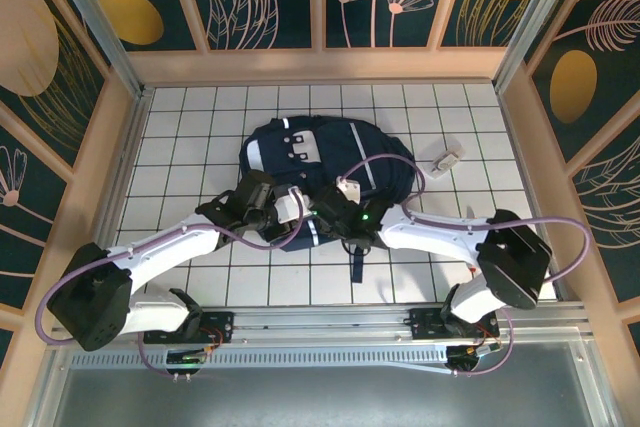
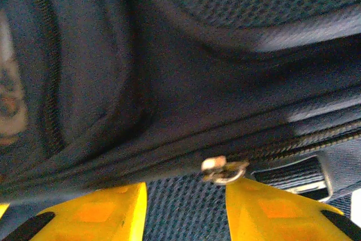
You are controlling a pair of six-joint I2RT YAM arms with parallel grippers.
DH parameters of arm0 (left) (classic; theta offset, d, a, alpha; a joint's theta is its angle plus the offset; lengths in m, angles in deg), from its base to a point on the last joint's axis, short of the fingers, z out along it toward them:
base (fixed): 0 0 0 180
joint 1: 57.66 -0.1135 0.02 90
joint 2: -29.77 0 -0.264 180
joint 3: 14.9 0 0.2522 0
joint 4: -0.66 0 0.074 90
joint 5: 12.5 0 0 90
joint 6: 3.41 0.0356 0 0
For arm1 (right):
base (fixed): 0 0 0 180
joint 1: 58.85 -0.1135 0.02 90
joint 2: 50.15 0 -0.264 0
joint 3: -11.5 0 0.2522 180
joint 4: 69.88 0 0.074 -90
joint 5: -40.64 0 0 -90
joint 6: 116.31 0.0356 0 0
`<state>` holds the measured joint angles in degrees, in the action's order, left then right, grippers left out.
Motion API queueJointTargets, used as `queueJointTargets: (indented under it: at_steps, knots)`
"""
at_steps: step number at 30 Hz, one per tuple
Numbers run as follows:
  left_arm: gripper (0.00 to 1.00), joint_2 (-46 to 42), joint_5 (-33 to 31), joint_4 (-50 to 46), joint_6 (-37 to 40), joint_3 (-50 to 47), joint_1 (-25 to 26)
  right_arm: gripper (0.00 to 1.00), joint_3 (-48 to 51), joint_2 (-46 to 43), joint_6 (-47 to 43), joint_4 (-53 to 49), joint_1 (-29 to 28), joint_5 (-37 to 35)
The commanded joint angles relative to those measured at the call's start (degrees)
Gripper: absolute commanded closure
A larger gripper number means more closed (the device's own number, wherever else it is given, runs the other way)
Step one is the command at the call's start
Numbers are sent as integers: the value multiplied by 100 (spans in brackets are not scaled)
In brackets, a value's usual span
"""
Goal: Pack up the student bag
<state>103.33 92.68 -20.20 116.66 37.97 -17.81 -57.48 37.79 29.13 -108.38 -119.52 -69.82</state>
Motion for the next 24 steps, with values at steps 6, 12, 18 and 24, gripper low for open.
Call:
queueJointTargets:
  at_steps: [6,12,18,24]
  knots:
    - [100,-89,507,-180,11,215,-2,54,-437,184,188,-974,-26,-1164]
    - [100,-44,418,-313,87,257,4,62,-289,76,-144,-934,113,-966]
    - [100,-14,324,-319,122,240,-2,68,-415,-57,-407,-1084,194,-833]
    - [100,44,276,-354,149,255,5,60,-538,-220,-898,-1167,334,-477]
